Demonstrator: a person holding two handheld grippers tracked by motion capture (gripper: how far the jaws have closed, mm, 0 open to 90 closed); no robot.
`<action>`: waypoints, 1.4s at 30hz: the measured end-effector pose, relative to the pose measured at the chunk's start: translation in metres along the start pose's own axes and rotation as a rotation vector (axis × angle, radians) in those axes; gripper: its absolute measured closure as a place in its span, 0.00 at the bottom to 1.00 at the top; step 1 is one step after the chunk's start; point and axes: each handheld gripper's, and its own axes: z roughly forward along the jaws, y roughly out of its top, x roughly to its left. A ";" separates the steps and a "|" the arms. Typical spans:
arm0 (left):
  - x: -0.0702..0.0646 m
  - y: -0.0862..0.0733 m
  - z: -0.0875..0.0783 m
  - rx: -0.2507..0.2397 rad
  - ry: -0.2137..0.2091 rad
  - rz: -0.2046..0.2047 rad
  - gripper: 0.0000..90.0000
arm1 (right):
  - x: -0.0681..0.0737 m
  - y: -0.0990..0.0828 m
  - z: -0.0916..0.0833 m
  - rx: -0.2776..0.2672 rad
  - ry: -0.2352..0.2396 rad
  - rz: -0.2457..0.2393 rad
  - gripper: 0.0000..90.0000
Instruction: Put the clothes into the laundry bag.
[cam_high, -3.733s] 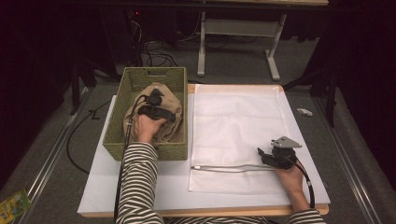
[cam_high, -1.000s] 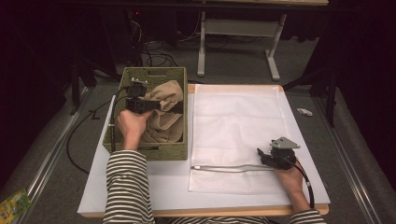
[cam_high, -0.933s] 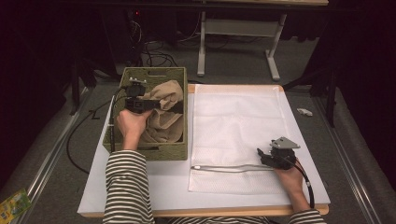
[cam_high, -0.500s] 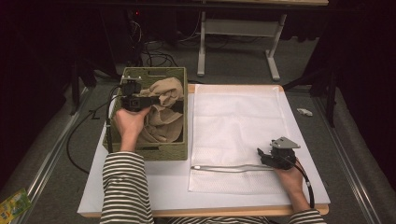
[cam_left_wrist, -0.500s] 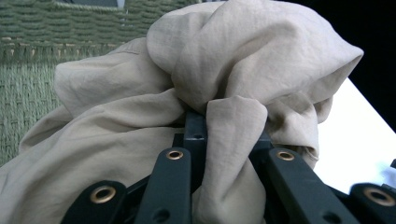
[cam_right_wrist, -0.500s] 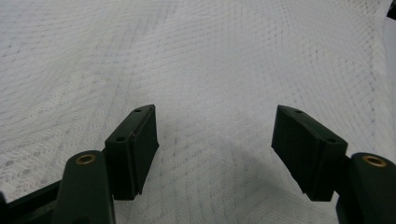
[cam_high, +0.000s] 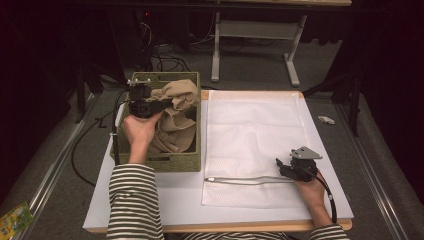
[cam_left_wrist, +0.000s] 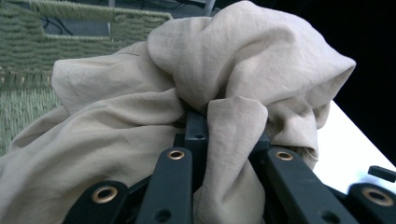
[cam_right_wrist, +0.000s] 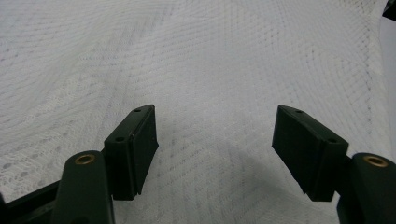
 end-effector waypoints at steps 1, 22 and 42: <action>-0.001 0.001 -0.001 -0.010 -0.007 -0.003 0.87 | 0.000 0.000 0.000 -0.002 0.002 0.002 0.35; -0.033 0.013 -0.015 -0.103 -0.029 0.088 0.88 | 0.000 0.000 0.000 0.001 0.001 0.001 0.35; -0.083 0.036 -0.017 -0.151 -0.099 0.190 0.89 | -0.001 0.000 0.000 -0.001 0.000 0.012 0.35</action>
